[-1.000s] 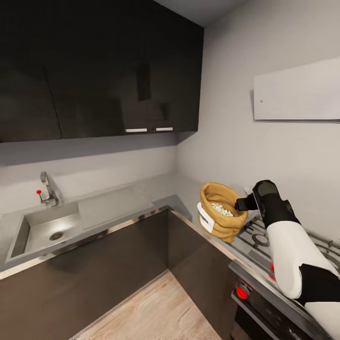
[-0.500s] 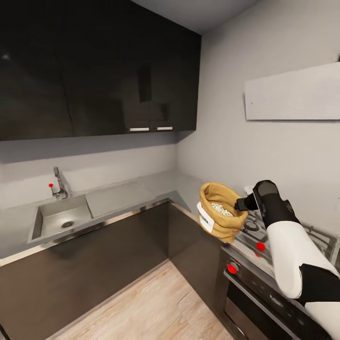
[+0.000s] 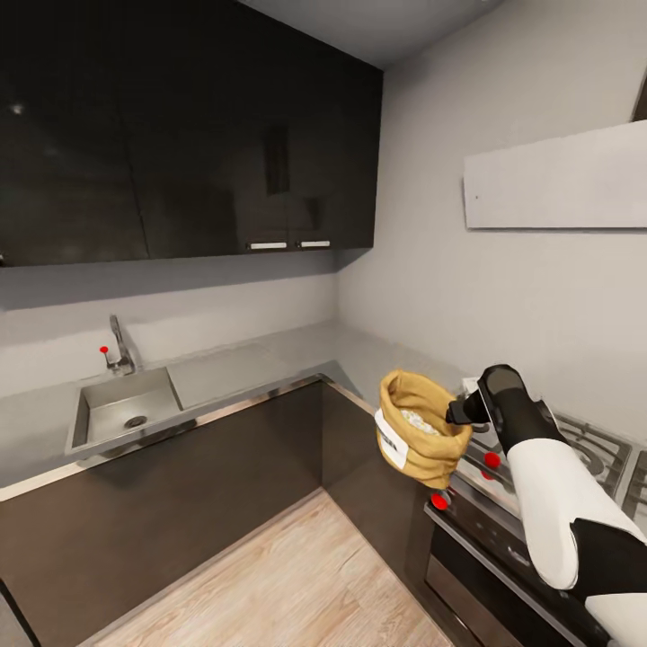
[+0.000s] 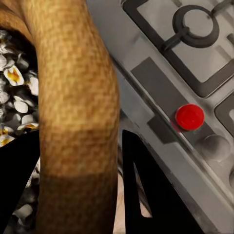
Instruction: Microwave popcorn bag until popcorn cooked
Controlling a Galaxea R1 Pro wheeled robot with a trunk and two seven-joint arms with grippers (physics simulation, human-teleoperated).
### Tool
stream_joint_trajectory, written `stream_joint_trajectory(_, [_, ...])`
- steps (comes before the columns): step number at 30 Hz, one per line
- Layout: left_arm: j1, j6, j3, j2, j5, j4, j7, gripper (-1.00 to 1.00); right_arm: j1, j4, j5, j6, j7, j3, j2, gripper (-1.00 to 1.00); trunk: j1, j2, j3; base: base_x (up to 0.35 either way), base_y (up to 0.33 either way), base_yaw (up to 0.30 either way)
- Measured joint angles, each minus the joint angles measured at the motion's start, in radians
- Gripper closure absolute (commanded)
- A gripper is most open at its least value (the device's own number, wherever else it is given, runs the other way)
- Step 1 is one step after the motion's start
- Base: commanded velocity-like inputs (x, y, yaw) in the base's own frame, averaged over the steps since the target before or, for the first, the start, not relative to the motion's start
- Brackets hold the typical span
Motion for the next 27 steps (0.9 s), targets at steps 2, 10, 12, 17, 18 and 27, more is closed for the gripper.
stream_joint_trajectory(2, [0.0, 0.0, 0.0, 0.0, 0.0, 0.0, 0.0, -1.0, 0.001, 0.0, 0.0, 0.001, 0.001, 0.0, 0.0, 1.0, 0.0, 0.0, 0.0, 0.0, 0.0, 0.0])
stream_joint_trajectory(10, [0.0, 0.0, 0.001, 0.001, 0.001, 0.0, 0.002, -1.0, 0.001, -0.001, 0.0, 0.01, 0.002, 0.001, 0.0, 1.0, -0.008, 0.014, 0.006, 0.0, 0.0, 0.0])
stream_joint_trajectory(12, [0.0, 0.001, 0.001, 0.001, 0.001, -0.001, 0.001, -1.0, 0.001, 0.0, 0.0, 0.01, 0.002, 0.0, 0.0, 1.0, -0.015, 0.027, 0.012, 0.0, 0.0, 0.0])
stream_joint_trajectory(17, [0.0, 0.001, 0.0, 0.001, 0.001, -0.001, 0.0, -1.0, 0.0, 0.0, 0.0, 0.011, 0.002, 0.0, 0.0, 1.0, -0.034, 0.062, 0.027, 0.0, 0.0, 0.0])
stream_joint_trajectory(18, [0.0, 0.001, 0.0, 0.001, 0.001, -0.001, 0.0, -1.0, 0.0, 0.0, 0.0, 0.011, 0.001, 0.001, 0.0, 1.0, -0.038, 0.069, 0.03, 0.0, 0.0, 0.0])
stream_joint_trajectory(27, [0.0, 0.001, 0.0, 0.001, 0.001, -0.001, 0.0, -1.0, 0.001, 0.0, 0.0, 0.011, 0.001, 0.0, -0.001, 1.0, -0.073, 0.132, 0.058, 0.0, 0.0, 0.0])
